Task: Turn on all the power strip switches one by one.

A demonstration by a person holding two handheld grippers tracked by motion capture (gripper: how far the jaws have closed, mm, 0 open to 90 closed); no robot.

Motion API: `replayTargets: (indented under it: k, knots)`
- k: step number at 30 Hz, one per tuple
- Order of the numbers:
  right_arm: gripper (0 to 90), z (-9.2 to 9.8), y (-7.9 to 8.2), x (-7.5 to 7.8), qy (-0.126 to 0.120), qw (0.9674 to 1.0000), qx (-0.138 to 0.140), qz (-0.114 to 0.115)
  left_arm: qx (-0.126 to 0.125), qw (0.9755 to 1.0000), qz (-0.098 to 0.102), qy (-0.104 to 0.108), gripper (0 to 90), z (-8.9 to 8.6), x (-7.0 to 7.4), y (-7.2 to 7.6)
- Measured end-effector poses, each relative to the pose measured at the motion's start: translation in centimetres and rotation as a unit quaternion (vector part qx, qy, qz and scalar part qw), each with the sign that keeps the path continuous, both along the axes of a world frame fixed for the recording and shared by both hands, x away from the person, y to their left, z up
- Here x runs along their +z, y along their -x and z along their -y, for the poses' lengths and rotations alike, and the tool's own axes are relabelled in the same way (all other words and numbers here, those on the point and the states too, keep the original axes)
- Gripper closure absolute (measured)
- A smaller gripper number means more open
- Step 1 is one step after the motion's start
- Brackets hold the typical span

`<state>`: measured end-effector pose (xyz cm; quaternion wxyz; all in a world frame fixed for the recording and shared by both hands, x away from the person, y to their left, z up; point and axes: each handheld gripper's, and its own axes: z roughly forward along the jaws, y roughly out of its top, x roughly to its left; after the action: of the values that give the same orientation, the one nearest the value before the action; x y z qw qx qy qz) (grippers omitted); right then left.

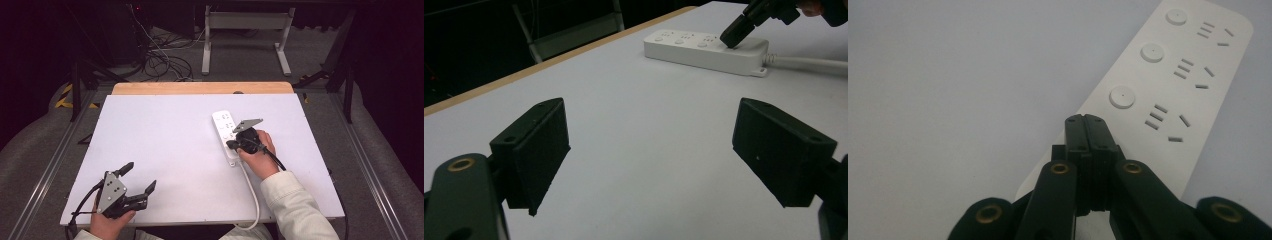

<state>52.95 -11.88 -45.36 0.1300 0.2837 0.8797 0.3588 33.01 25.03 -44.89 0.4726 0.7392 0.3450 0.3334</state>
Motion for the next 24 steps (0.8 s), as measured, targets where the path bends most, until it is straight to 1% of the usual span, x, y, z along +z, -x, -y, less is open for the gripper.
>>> replayTargets:
  k: [4, 11, 13, 14, 17, 20, 22, 24]
  knots:
    - [90.0, 0.15, -0.17, -0.09, -0.006, 0.9999, -0.003, -0.009, 0.0, 1.0, 0.0, 0.0, 15.4, 0.03, 0.0, 0.01]
    - [90.0, -0.01, -0.09, -0.12, 0.001, 1.0, 0.0, -0.002, -0.001, 1.0, 0.001, -0.001, 15.4, 0.07, 0.0, 0.02]
    - [90.0, -0.08, -0.03, -0.12, 0.004, 1.0, -0.001, 0.0, -0.001, 1.0, 0.003, -0.004, 15.4, 0.03, 0.03, 0.03]
    - [90.0, -0.08, -0.04, -0.13, 0.004, 1.0, -0.001, -0.001, 0.0, 1.0, 0.001, 0.0, 15.3, 0.06, 0.01, 0.04]
    - [90.0, -0.16, -0.01, -0.16, 0.005, 1.0, -0.004, 0.001, -0.001, 1.0, 0.0, -0.001, 15.3, 0.05, 0.0, 0.02]
    - [90.0, -0.17, -0.04, -0.19, 0.005, 1.0, -0.005, 0.0, -0.001, 1.0, 0.001, -0.001, 15.3, 0.08, -0.01, 0.02]
    - [90.0, -0.15, -0.13, -0.27, -0.001, 1.0, -0.006, -0.004, 0.0, 1.0, 0.002, -0.002, 15.3, 0.07, 0.0, 0.02]
    - [90.0, -0.21, -0.12, -0.29, 0.005, 1.0, -0.005, -0.005, 0.0, 1.0, 0.002, -0.001, 15.3, 0.08, 0.0, 0.02]
